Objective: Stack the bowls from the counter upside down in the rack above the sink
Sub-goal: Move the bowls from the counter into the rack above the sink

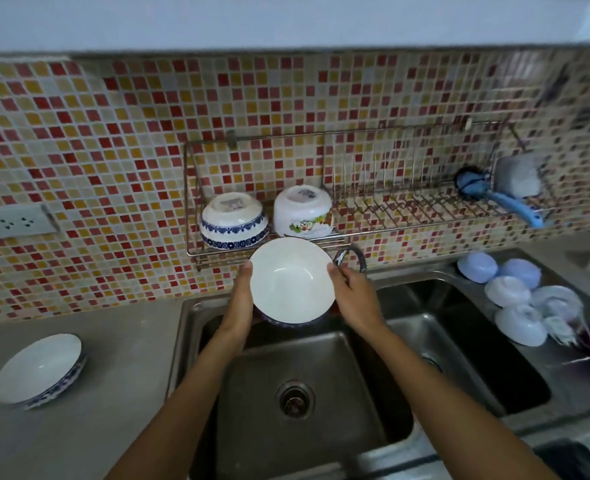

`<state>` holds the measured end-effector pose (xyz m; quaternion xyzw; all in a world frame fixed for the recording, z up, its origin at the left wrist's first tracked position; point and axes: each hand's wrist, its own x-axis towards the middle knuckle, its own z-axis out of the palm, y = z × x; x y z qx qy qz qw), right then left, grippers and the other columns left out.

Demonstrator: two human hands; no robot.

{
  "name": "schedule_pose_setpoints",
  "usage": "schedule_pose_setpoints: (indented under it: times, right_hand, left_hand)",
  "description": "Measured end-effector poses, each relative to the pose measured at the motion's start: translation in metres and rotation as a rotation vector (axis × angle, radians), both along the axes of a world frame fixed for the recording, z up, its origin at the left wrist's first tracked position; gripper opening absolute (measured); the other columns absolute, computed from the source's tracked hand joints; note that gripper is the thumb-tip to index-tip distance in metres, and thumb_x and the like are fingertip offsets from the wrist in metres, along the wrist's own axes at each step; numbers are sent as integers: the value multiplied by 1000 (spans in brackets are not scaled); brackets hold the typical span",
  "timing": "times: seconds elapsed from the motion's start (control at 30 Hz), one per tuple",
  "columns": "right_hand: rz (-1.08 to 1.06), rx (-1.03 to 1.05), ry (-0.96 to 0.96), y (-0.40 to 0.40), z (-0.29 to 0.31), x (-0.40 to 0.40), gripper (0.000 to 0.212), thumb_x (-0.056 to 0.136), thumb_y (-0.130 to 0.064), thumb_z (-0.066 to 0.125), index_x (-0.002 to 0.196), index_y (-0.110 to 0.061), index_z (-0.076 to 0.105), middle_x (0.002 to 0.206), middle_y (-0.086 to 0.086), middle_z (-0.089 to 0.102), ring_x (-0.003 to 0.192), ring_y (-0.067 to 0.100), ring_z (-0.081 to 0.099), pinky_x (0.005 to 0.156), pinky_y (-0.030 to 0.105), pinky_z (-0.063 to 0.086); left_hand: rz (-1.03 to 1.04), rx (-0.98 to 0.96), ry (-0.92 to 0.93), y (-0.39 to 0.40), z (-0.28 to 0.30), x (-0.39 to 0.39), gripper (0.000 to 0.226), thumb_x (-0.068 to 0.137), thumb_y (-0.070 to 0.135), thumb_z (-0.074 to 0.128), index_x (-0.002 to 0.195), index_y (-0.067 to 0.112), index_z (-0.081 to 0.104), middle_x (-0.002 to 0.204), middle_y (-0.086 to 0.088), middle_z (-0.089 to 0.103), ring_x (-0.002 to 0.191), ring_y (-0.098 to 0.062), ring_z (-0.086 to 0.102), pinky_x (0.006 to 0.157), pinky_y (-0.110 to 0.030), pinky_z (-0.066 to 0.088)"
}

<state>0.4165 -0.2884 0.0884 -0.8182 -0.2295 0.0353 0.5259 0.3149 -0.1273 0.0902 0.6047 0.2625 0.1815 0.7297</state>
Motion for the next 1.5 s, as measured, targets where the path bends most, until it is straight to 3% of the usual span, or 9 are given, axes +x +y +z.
schedule_pose_setpoints:
  times: [0.13,0.23,0.37,0.43,0.5,0.6,0.83,1.07,1.5]
  right_hand:
    - [-83,128,-127,0,34,33,48,99,-44,37,74,-13,63,68,4,65,63,15,59,56,25,43]
    - [-166,67,-313,1,56,60,40,101,-36,39,80,-14,66,64,2,63,57,12,57,55,24,42]
    - [-144,-205,-408,6,54,99,39,101,-32,38,124,-8,58,120,13,65,105,30,63,91,36,47]
    - [-105,-432,-449,8,41,114,52,102,-38,27,141,-6,40,146,15,44,135,30,41,114,40,27]
    - [-100,-609,-519,12,30,123,65,98,-43,7,149,-6,22,158,12,23,147,23,16,121,39,4]
    - [-137,-669,-563,15,25,128,73,91,-42,-8,150,-5,15,160,11,14,149,21,6,118,37,-7]
    - [-176,-630,-634,16,19,129,76,92,-42,-6,145,-1,29,154,15,30,146,24,20,121,43,5]
    - [-145,-672,-621,15,22,129,78,89,-43,-12,148,-4,20,158,12,20,148,21,10,121,41,-3]
    - [-112,-662,-598,14,23,129,80,87,-45,-15,150,-6,15,160,11,15,149,20,5,121,42,-6]
  left_hand:
    - [-50,85,-84,-3,42,17,48,86,71,20,114,51,53,119,8,64,108,-21,61,89,-48,53]
    - [-23,153,-145,2,69,33,58,84,72,24,127,42,49,123,2,63,107,-23,63,90,-48,54]
    - [68,310,-193,18,102,57,52,91,64,29,133,36,44,132,-2,56,114,-25,58,94,-49,51]
    - [77,384,-199,29,120,69,52,89,64,36,136,41,39,141,1,47,123,-26,49,98,-55,46]
    - [93,463,-220,37,136,81,51,89,57,46,137,44,37,147,3,40,128,-24,44,101,-53,44]
    - [137,607,-226,42,152,96,53,87,51,56,137,45,39,149,1,38,128,-21,44,103,-46,43]
    - [90,1127,-209,39,143,120,61,80,42,67,137,33,45,134,-1,38,121,-9,39,106,-24,34]
    - [-82,1613,-55,41,109,135,67,79,48,66,139,32,42,147,-11,29,136,-28,24,113,-39,23]
    - [-235,1797,145,42,65,151,73,76,49,68,141,37,37,151,-9,31,137,-33,30,111,-50,34]
